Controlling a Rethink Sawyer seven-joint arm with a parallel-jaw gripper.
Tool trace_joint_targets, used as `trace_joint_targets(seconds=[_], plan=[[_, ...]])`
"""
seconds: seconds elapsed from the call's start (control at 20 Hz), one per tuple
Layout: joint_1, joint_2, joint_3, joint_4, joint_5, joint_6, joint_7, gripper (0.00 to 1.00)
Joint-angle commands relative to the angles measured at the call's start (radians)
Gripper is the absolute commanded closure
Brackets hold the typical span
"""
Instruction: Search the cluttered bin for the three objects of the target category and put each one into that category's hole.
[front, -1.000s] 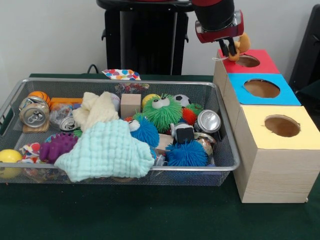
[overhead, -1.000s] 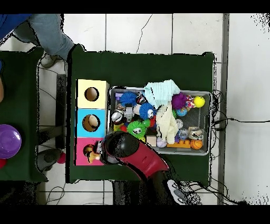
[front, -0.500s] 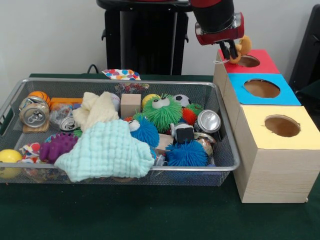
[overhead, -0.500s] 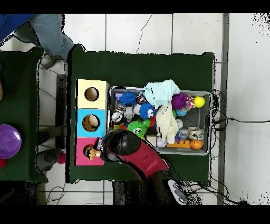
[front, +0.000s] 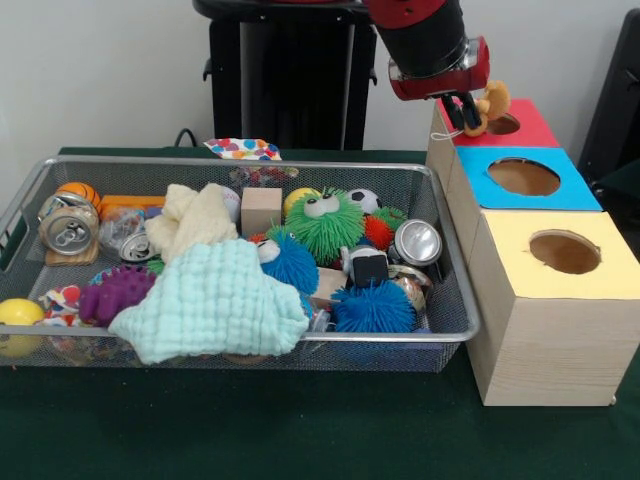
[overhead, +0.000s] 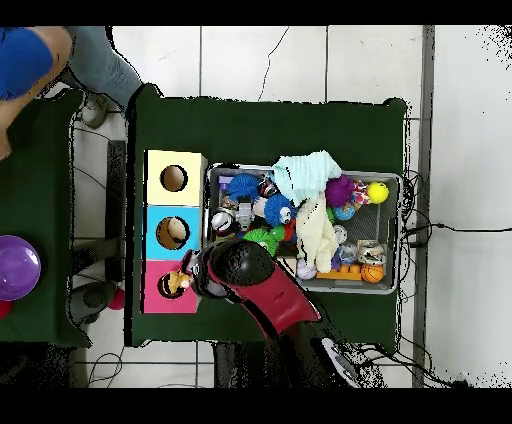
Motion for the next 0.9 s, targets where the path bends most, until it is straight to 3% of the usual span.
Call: trace_joint_targets(seconds=[0.05, 0.65, 0.9], plan=[[-0.031, 0.032, 0.103, 0.007, 0.14, -0.048, 0.228, 1.0], [-0.016, 0.051, 0.082, -0.016, 0.142, -0.052, 0.233, 1.0], [0.006, 0.067, 0.028, -0.041, 0.017, -0.022, 0.204, 1.0]])
